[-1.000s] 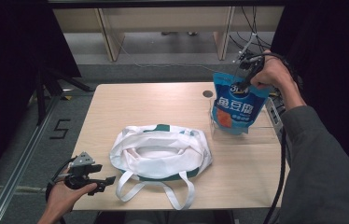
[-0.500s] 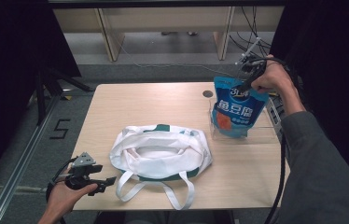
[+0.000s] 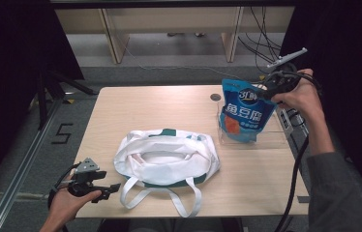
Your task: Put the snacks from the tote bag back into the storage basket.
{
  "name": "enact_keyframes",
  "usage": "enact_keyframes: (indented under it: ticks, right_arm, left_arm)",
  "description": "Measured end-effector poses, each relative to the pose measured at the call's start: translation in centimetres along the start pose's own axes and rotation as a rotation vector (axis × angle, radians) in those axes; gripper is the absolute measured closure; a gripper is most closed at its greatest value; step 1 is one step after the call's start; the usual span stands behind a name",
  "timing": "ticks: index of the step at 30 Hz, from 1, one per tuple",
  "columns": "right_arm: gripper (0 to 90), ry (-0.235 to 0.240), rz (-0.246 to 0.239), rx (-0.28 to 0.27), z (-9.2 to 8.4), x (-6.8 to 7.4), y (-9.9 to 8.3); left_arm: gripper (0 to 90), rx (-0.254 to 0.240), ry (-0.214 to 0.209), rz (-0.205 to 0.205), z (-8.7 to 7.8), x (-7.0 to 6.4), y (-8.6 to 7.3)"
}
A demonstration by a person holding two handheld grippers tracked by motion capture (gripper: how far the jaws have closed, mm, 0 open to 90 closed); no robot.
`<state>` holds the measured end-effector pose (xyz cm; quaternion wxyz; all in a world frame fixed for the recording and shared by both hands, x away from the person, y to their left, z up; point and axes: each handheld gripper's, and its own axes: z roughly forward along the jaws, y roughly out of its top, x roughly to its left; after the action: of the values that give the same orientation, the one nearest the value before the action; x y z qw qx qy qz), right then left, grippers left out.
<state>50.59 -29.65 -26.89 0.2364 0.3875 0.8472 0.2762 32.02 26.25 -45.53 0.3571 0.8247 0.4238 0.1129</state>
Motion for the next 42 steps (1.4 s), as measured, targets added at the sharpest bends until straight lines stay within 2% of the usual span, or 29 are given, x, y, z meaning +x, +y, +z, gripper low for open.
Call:
enact_keyframes:
  ticks: [1, 2, 6, 7, 10, 11, 13, 14, 15, 16, 17, 22, 23, 24, 25, 28, 29, 30, 31, 32, 33, 34, 35, 36, 37, 38, 40, 41, 42]
  right_arm:
    - [45.7, 0.003, 0.016, 0.007, -0.3, 0.1, -0.7]
    - [45.0, -0.003, 0.027, -0.007, -0.4, 0.1, -1.2]
    - [44.0, -0.009, 0.038, -0.029, -0.8, 0.3, -3.3]
    - [43.8, -0.011, 0.04, -0.033, -0.9, 0.4, -3.8]
    - [44.1, -0.008, 0.075, -0.038, -1.1, 0.9, -5.1]
    - [44.6, -0.024, 0.068, -0.048, -1.1, 1.0, -5.7]
    - [46.2, -0.024, 0.087, -0.046, -1.0, 1.4, -6.7]
    - [48.3, -0.017, 0.111, -0.038, -0.9, 1.6, -7.1]
    - [50.3, -0.026, 0.098, -0.039, -0.7, 1.5, -7.7]
    - [53.5, -0.032, 0.107, -0.034, -0.5, 1.6, -8.1]
    - [58.5, -0.033, 0.106, -0.028, -0.3, 1.6, -8.6]
    - [79.9, -0.002, 0.163, -0.002, 0.9, 1.4, -10.6]
    - [84.6, 0.001, 0.155, -0.014, 1.1, 1.4, -10.8]
    - [88.4, 0.012, 0.152, -0.022, 1.4, 1.4, -11.0]
    - [90.0, 0.028, 0.172, -0.013, 1.5, 1.5, -10.9]
    - [90.0, 0.049, 0.173, -0.023, 2.0, 1.5, -10.6]
    - [90.0, 0.035, 0.144, -0.041, 2.3, 1.3, -10.7]
    - [90.0, 0.035, 0.175, -0.048, 2.4, 1.5, -10.5]
    - [90.0, 0.037, 0.149, -0.031, 2.4, 1.2, -10.2]
    - [90.0, 0.045, 0.168, -0.032, 2.5, 1.3, -10.0]
    - [90.0, 0.035, 0.14, -0.039, 2.8, 1.1, -9.9]
    - [90.0, 0.042, 0.165, -0.022, 2.8, 1.2, -9.6]
    - [90.0, 0.036, 0.15, -0.031, 3.0, 1.1, -9.6]
    - [90.0, 0.031, 0.164, -0.04, 3.1, 1.1, -9.5]
    - [90.0, 0.033, 0.153, -0.012, 3.1, 0.9, -9.4]
    - [90.0, 0.026, 0.166, -0.008, 3.1, 0.9, -9.3]
    - [90.0, 0.019, 0.141, -0.016, 3.3, 0.4, -9.4]
    - [90.0, 0.024, 0.155, -0.016, 3.3, 0.4, -9.3]
    - [90.0, 0.017, 0.143, -0.018, 3.4, 0.2, -9.3]
  left_arm:
    - [24.2, -0.005, 0.003, -0.006, 0.0, 0.0, 0.0]
    - [24.2, 0.002, 0.012, 0.011, -0.1, 0.0, 0.0]
    - [24.2, -0.013, 0.002, 0.0, 0.0, 0.1, 0.0]
    - [24.2, -0.003, -0.001, 0.013, 0.0, 0.2, 0.0]
    - [24.2, -0.008, 0.008, 0.002, 0.0, 0.1, 0.0]
    - [24.2, -0.008, 0.008, 0.002, 0.0, 0.1, 0.0]
    - [24.3, -0.001, 0.001, 0.018, -0.1, 0.2, 0.0]
    - [24.2, -0.002, 0.001, 0.012, -0.1, 0.2, 0.0]
    - [24.2, 0.0, 0.001, 0.011, -0.1, 0.2, 0.0]
    - [24.2, -0.003, 0.001, 0.014, -0.1, 0.2, 0.0]
    - [24.2, -0.001, 0.001, 0.016, -0.1, 0.2, 0.0]
    - [24.2, 0.003, 0.002, 0.013, -0.1, 0.2, 0.0]
    - [24.2, 0.003, 0.001, 0.012, -0.1, 0.2, 0.0]
    - [24.2, 0.004, 0.002, 0.014, -0.1, 0.2, 0.0]
    - [24.2, 0.005, 0.001, 0.015, -0.1, 0.2, 0.0]
    - [24.2, -0.002, 0.008, 0.005, 0.0, 0.2, 0.0]
    - [24.3, -0.002, 0.009, 0.006, 0.0, 0.2, 0.0]
    - [24.2, 0.004, 0.002, 0.013, 0.0, 0.2, 0.0]
    - [24.3, 0.009, 0.002, 0.018, -0.1, 0.3, 0.0]
    - [24.3, -0.004, 0.009, 0.002, 0.0, 0.2, 0.0]
    - [24.2, -0.003, 0.01, 0.003, 0.0, 0.2, 0.0]
    - [24.2, -0.003, 0.007, 0.004, 0.0, 0.2, 0.0]
    - [24.2, -0.006, 0.006, 0.0, 0.0, 0.1, 0.0]
    - [24.2, 0.009, 0.003, 0.017, -0.1, 0.2, 0.0]
    - [24.3, 0.004, 0.003, 0.013, -0.1, 0.2, 0.0]
    - [24.3, 0.006, 0.003, 0.014, -0.1, 0.2, 0.0]
    - [24.3, -0.002, 0.005, 0.006, 0.0, 0.2, 0.0]
    - [24.2, -0.002, 0.007, 0.005, 0.0, 0.2, 0.0]
    - [24.2, -0.003, 0.007, 0.005, 0.0, 0.1, 0.0]
